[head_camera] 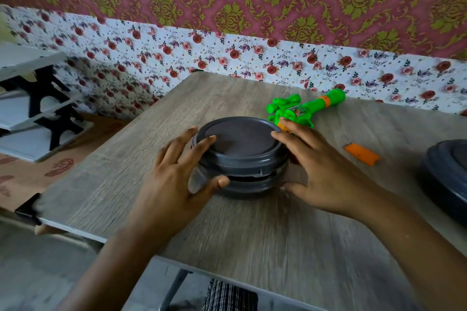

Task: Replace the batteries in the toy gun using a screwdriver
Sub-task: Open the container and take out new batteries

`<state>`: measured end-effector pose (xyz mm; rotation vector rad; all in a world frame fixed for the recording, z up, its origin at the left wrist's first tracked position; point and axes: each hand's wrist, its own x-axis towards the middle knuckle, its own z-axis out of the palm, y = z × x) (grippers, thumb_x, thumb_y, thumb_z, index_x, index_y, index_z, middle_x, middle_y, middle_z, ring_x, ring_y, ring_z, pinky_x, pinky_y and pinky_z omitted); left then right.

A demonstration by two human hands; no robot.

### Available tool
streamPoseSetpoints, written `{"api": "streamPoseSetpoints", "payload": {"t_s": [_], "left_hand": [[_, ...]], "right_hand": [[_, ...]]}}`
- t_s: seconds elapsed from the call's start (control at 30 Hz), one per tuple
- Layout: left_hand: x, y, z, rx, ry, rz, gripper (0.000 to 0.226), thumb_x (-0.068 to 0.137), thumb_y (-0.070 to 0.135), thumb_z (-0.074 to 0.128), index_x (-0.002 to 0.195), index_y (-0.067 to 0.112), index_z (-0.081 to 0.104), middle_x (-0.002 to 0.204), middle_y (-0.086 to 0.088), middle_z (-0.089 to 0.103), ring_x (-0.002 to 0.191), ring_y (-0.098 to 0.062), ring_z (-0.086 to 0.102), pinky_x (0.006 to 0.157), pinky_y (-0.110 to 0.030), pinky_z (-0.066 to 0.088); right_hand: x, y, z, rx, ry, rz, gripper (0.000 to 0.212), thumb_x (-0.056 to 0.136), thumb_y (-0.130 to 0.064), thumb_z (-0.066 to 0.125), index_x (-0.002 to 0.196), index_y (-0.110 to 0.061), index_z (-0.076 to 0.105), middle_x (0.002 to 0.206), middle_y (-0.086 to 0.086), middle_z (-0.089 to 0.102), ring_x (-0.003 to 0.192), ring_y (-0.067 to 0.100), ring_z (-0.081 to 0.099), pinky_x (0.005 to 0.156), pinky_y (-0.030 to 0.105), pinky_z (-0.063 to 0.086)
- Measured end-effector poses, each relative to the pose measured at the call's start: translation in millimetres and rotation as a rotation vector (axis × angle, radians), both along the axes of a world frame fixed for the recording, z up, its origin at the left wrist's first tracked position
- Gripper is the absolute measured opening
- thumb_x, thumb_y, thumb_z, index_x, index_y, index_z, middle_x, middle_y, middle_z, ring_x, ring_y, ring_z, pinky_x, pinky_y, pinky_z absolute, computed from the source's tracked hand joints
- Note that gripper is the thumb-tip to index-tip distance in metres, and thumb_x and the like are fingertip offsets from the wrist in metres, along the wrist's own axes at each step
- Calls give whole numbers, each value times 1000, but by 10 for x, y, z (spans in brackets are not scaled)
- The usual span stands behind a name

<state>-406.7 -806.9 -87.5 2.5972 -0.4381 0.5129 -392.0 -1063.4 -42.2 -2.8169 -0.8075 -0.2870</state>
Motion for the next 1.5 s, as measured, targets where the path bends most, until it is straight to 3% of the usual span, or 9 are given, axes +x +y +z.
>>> {"api": "streamPoseSetpoints", "payload": {"t_s": [0.2, 0.4, 0.77, 0.9, 1.03, 1.13, 1.2, 1.3, 1.5], "left_hand": [[279, 100, 175, 344, -154, -302, 85, 75, 82, 30, 146, 35, 20, 154, 6, 25, 143, -14, 13, 114, -50, 9], [325, 96, 81, 292, -256, -401, 66, 85, 60, 47, 140, 23, 42, 144, -2, 47, 133, -20, 44, 106, -46, 40], [341, 78, 62, 307, -343, -414, 59, 89, 58, 43, 132, 19, 54, 137, -3, 55, 126, -22, 52, 106, -39, 40], [374, 62, 122, 288, -241, -431, 68, 84, 70, 38, 128, 22, 56, 134, -1, 56, 122, -19, 53, 101, -38, 43], [387, -51, 270, -68, -103, -378, 60, 88, 66, 29, 113, 24, 63, 111, 16, 56, 103, 14, 44, 90, -11, 34], [451, -227, 273, -214, -51, -81, 39, 91, 48, 44, 119, 24, 58, 117, 9, 53, 107, -3, 48, 91, -20, 39], [498, -308, 260, -315, 149, 66, 46, 89, 45, 52, 130, 23, 49, 131, 1, 47, 112, -15, 49, 93, -30, 44], [523, -373, 262, -673, 379, 123, 64, 87, 45, 57, 142, 23, 32, 139, -2, 44, 109, -16, 49, 92, -36, 48], [685, -305, 157, -1110, 574, 283, 51, 93, 44, 50, 132, 12, 50, 118, -12, 64, 95, -27, 65, 76, -36, 53]], "right_hand": [[140, 107, -20, -89, -7, 123, 98, 70, -62, 62, 146, -21, 17, 155, -4, 15, 143, 8, 7, 118, 27, 5], [92, 130, -193, -195, -217, 109, 84, 80, -64, 42, 138, -4, 37, 145, 13, 39, 137, 25, 34, 114, 38, 25], [153, 147, -386, -225, -403, 114, 76, 89, -57, 35, 125, 8, 50, 132, 26, 51, 125, 36, 48, 106, 46, 39], [145, 147, -317, -72, -292, 135, 80, 79, -65, 45, 124, 0, 53, 133, 16, 54, 125, 27, 49, 109, 34, 33], [162, 159, -23, 268, -75, 74, 61, 70, -65, 51, 97, -13, 66, 109, 3, 70, 101, 12, 63, 85, 30, 49], [307, 280, 101, 381, -109, -27, 44, 84, -54, 44, 70, -15, 60, 64, 1, 62, 64, 15, 59, 58, 33, 42], [474, 413, 82, 339, -124, -77, 36, 89, -42, 48, 88, -10, 66, 87, 7, 68, 88, 21, 62, 75, 33, 46], [680, 573, 16, 252, 38, -125, 43, 94, -32, 46, 130, -8, 50, 140, 10, 47, 133, 20, 38, 109, 27, 25], [761, 679, -11, 207, 131, -278, 44, 96, -32, 39, 136, -13, 39, 140, 12, 45, 127, 30, 42, 102, 35, 34]]}}
